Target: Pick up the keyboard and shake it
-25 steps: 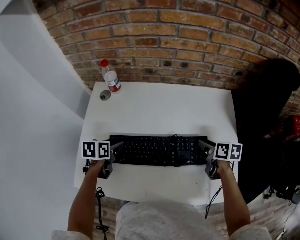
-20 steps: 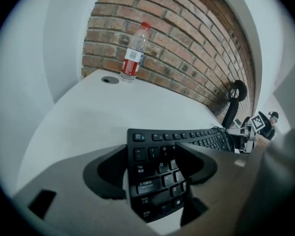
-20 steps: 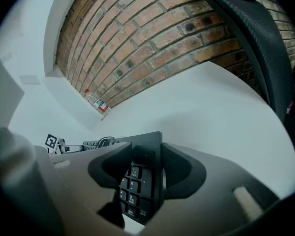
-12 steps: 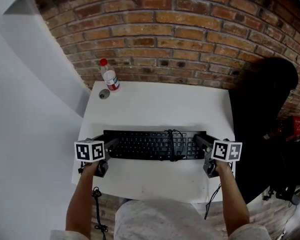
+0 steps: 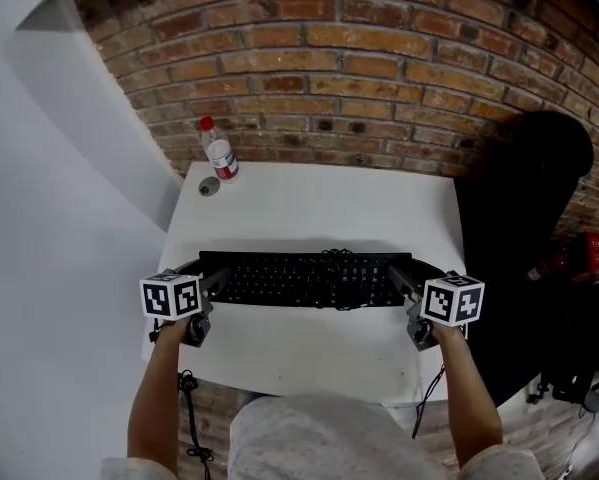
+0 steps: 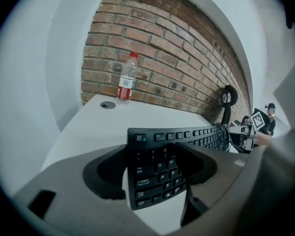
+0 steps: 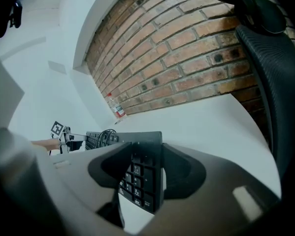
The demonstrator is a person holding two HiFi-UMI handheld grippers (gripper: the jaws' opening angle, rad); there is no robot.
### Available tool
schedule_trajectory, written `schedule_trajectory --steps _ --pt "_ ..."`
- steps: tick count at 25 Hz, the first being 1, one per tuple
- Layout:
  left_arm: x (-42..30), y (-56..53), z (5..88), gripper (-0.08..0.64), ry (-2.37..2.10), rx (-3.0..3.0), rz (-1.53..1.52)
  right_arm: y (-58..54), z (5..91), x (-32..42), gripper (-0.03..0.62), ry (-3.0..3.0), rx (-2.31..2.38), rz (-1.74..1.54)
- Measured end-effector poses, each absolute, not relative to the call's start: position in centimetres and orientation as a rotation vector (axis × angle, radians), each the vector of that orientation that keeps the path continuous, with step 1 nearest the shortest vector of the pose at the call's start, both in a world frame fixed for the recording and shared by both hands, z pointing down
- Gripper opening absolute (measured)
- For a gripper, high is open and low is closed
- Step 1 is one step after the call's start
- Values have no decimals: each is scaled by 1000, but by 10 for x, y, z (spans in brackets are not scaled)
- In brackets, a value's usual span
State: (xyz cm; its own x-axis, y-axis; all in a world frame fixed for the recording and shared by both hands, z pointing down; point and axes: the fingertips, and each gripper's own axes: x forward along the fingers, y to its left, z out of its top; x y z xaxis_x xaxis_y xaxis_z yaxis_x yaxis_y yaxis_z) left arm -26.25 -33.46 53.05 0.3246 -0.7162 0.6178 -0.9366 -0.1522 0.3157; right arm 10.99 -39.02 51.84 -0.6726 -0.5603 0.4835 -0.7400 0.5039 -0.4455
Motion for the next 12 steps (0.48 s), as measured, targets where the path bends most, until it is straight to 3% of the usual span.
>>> schedule_trajectory --steps 12 --pt "-253 -322 530 313 -1433 1961 453 -381 519 113 201 -2496 957 724"
